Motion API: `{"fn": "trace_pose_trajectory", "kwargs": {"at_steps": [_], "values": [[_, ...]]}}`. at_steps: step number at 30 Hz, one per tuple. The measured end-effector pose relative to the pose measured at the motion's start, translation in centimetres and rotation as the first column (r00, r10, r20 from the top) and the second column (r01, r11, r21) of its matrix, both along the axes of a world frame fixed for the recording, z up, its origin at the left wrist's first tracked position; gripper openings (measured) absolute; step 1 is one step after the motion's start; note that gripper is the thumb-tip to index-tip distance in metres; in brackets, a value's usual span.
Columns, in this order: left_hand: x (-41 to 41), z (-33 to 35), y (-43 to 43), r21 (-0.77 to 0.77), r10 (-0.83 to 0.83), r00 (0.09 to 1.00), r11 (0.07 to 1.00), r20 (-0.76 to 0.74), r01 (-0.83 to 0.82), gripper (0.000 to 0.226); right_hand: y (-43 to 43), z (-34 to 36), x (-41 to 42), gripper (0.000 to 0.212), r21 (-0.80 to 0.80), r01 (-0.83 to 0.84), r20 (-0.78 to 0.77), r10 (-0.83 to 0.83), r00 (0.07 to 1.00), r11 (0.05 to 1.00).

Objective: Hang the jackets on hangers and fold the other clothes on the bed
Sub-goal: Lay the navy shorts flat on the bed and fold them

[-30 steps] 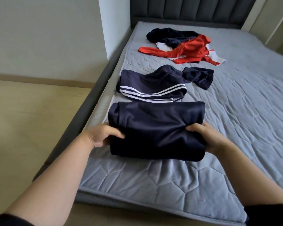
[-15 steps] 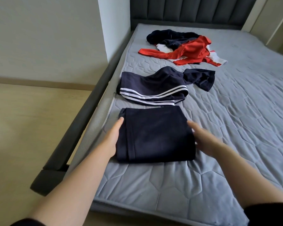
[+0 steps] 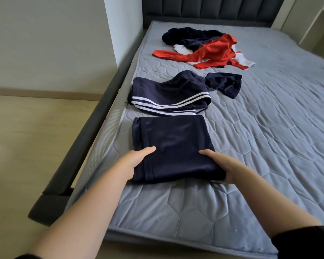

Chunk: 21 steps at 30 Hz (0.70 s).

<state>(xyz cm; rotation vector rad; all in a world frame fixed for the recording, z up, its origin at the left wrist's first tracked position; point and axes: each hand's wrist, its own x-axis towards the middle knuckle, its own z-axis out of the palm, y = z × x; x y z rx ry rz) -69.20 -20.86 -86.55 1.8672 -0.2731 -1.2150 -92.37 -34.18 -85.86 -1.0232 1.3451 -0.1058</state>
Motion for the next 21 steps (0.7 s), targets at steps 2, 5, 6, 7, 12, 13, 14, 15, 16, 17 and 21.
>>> {"fn": "trace_pose_trajectory", "kwargs": {"at_steps": [2, 5, 6, 7, 12, 13, 14, 15, 16, 17, 21], "values": [[-0.7, 0.2, 0.2, -0.018, -0.009, 0.989, 1.000, -0.149, 0.006, 0.062, -0.6, 0.1, -0.7, 0.044, 0.036, -0.044, 0.076, 0.042, 0.996, 0.998], [-1.3, 1.1, 0.3, -0.129, -0.028, 0.937, 0.991, -0.348, -0.019, 0.029, -1.0, 0.6, -1.6, 0.054, 0.044, -0.071, 0.216, 0.060, 0.975, 0.996], [-1.4, 1.2, 0.3, -0.151, -0.035, 0.930, 0.988, -0.365, -0.022, 0.022, -1.0, 0.5, -1.8, 0.051, 0.050, -0.059, 0.274, 0.043, 0.961, 0.997], [-1.6, 1.4, 0.3, -0.168, -0.043, 0.925, 0.986, -0.378, -0.023, 0.018, -1.0, 0.3, -1.9, 0.046, 0.066, -0.033, 0.333, 0.009, 0.943, 0.997], [-0.7, 2.9, -1.9, -0.249, -0.116, 0.958, 0.967, -0.264, 0.048, 0.011, -3.1, -0.2, 0.3, 0.035, 0.070, 0.096, 0.503, -0.118, 0.856, 0.993], [-0.1, 3.5, -2.8, -0.269, -0.145, 0.963, 0.960, -0.226, 0.081, 0.012, -4.1, -0.1, 1.0, 0.033, 0.056, 0.096, 0.522, -0.111, 0.846, 0.994], [0.5, 4.1, -3.7, -0.288, -0.174, 0.965, 0.951, -0.199, 0.112, 0.012, -5.0, -0.1, 1.8, 0.032, 0.045, 0.098, 0.532, -0.107, 0.840, 0.994], [1.1, 4.5, -4.6, -0.303, -0.196, 0.964, 0.943, -0.180, 0.136, 0.013, -5.7, -0.3, 2.5, 0.031, 0.040, 0.098, 0.538, -0.104, 0.837, 0.994], [1.6, 4.8, -5.3, -0.314, -0.215, 0.962, 0.937, -0.167, 0.154, 0.015, -6.3, -0.5, 3.1, 0.030, 0.042, 0.088, 0.545, -0.097, 0.833, 0.995], [2.1, 5.0, -5.9, -0.316, -0.234, 0.958, 0.933, -0.166, 0.173, 0.017, -6.7, -0.7, 3.5, 0.027, 0.050, 0.068, 0.557, -0.085, 0.826, 0.996], [3.6, 5.9, -7.4, -0.284, -0.244, 0.943, 0.943, -0.225, 0.177, 0.024, -7.1, -0.6, 4.4, 0.022, 0.098, 0.015, 0.555, -0.067, 0.829, 0.995]]}}
